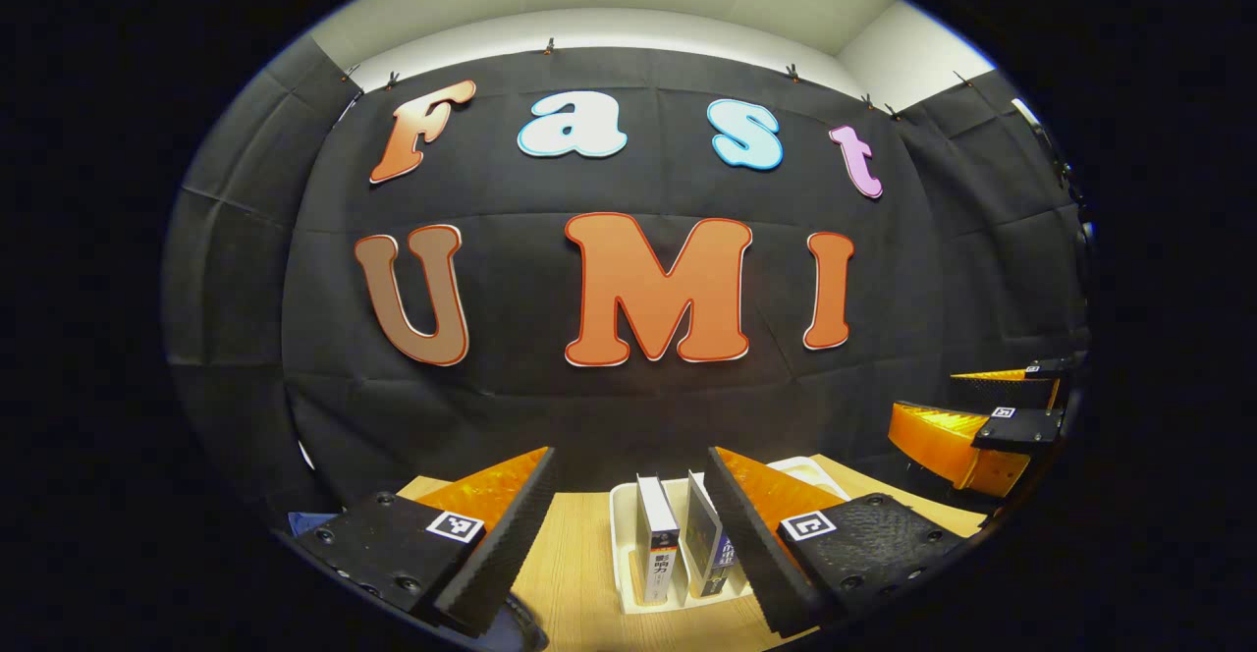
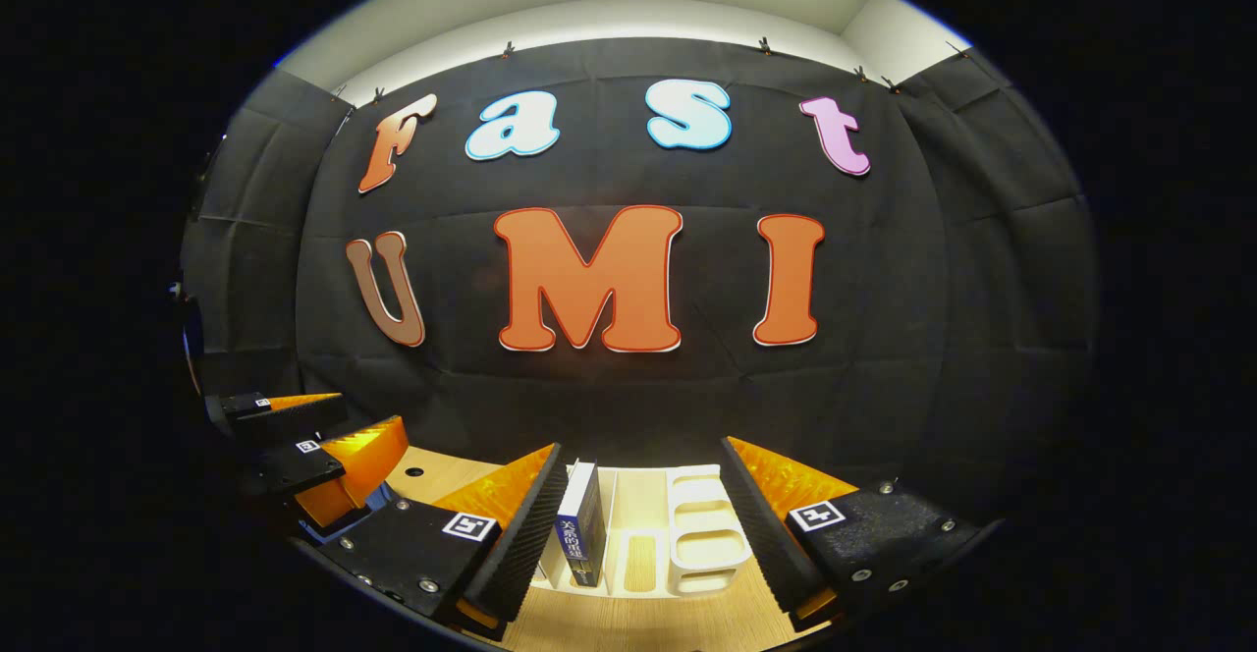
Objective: Open the schoolbag, grab two books from the bookshelf and put them into the schoolbag.
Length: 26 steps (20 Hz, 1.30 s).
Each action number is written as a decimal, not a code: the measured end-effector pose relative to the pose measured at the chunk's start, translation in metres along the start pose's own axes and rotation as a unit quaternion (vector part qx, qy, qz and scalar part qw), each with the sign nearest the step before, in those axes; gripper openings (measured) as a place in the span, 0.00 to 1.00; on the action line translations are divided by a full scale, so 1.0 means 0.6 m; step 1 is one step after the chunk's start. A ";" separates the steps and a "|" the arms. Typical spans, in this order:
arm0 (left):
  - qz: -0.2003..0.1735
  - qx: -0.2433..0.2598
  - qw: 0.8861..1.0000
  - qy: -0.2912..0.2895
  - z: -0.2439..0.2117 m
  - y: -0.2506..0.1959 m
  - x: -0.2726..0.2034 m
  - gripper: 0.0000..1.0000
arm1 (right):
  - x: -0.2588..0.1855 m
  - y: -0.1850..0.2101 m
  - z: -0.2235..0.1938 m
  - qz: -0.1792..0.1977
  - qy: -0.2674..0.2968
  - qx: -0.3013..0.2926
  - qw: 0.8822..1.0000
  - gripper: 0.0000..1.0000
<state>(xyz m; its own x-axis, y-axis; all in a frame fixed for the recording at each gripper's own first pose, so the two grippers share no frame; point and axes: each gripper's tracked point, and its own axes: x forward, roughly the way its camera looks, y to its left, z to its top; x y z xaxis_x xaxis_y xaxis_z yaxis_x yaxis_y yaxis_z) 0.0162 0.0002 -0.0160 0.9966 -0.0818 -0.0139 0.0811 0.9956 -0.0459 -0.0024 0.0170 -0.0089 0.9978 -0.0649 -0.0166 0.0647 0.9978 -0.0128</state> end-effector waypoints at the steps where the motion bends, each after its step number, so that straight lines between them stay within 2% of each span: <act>1: -0.003 0.000 1.000 0.001 -0.001 -0.003 0.001 0.96 | 0.000 0.000 -0.002 -0.002 0.000 -0.001 1.000 0.93; 13: -0.015 0.007 1.000 0.009 -0.012 -0.011 0.000 0.94 | -0.004 0.009 -0.011 -0.005 0.010 -0.004 1.000 0.93; 16: -0.013 0.009 1.000 0.009 -0.012 -0.008 -0.001 0.96 | -0.005 0.010 -0.013 -0.005 0.011 -0.004 1.000 0.93; 24: -0.016 0.016 1.000 0.018 -0.023 -0.004 -0.006 0.94 | -0.011 0.017 -0.024 -0.006 0.022 0.000 1.000 0.93; 26: -0.015 0.018 1.000 0.020 -0.025 -0.002 -0.008 0.96 | -0.013 0.020 -0.028 -0.005 0.025 0.000 1.000 0.93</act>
<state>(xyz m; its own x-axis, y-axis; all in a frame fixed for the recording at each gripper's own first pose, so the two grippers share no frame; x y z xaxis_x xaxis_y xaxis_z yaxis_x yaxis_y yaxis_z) 0.0111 -0.0013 -0.0309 0.9922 -0.1132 -0.0530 0.1127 0.9936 -0.0114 -0.0097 0.0291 -0.0257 0.9949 -0.0761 -0.0661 0.0755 0.9971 -0.0124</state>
